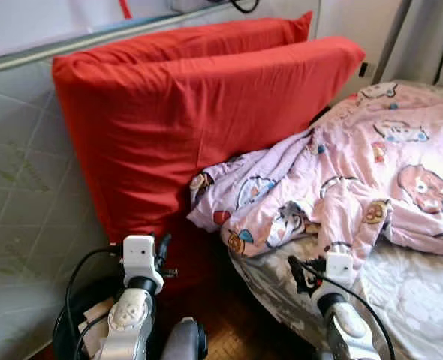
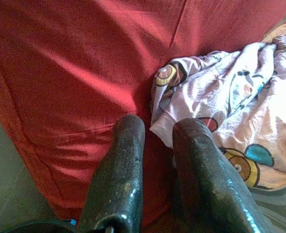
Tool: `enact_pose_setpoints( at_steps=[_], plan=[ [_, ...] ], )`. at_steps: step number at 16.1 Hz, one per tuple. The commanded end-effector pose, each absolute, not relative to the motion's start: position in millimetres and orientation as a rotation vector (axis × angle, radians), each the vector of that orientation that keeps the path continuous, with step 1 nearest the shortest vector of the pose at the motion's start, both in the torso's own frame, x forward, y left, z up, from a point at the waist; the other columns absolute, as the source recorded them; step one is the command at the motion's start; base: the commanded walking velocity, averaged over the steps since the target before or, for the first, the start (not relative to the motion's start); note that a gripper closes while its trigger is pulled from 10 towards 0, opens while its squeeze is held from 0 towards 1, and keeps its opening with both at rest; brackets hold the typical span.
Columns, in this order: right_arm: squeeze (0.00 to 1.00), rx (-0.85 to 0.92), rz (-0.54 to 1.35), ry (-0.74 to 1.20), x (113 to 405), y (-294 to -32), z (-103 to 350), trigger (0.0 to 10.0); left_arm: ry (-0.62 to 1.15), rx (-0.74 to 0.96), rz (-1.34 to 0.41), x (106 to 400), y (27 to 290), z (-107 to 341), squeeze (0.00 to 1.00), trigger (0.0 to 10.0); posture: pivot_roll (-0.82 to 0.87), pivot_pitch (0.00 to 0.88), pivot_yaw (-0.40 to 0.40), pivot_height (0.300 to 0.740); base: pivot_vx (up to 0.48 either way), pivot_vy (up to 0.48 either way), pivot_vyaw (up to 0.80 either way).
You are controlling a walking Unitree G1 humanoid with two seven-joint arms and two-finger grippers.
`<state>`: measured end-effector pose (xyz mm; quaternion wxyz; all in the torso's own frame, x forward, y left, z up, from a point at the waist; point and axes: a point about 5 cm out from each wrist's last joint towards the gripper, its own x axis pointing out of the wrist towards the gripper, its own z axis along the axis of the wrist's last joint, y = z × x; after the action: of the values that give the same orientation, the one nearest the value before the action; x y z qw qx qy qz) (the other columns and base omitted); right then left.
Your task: Clean up the room
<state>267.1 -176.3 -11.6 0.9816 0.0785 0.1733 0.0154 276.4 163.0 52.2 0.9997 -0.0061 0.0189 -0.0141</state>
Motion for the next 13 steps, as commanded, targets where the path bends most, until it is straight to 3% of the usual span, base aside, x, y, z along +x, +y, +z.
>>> enact_pose_setpoints(
  at_steps=[1, 13],
  plan=[
    [0.00, 0.176, 0.006, 0.350, 267.4, -179.1, -11.7, 10.0, 0.035, -0.010, -0.044, 278.0, 161.2, 54.9, 0.00, 10.0, 0.01, 0.000, 0.073, 0.610, 0.240, 0.000, 0.00],
    [0.00, 0.184, 0.001, 0.339, 270.8, -179.6, -9.3, 10.0, 0.031, -0.004, -0.050, 278.1, 162.1, 56.5, 0.00, 10.0, 0.01, 0.000, 0.073, 0.610, 0.285, 0.000, 0.00]
  ],
)
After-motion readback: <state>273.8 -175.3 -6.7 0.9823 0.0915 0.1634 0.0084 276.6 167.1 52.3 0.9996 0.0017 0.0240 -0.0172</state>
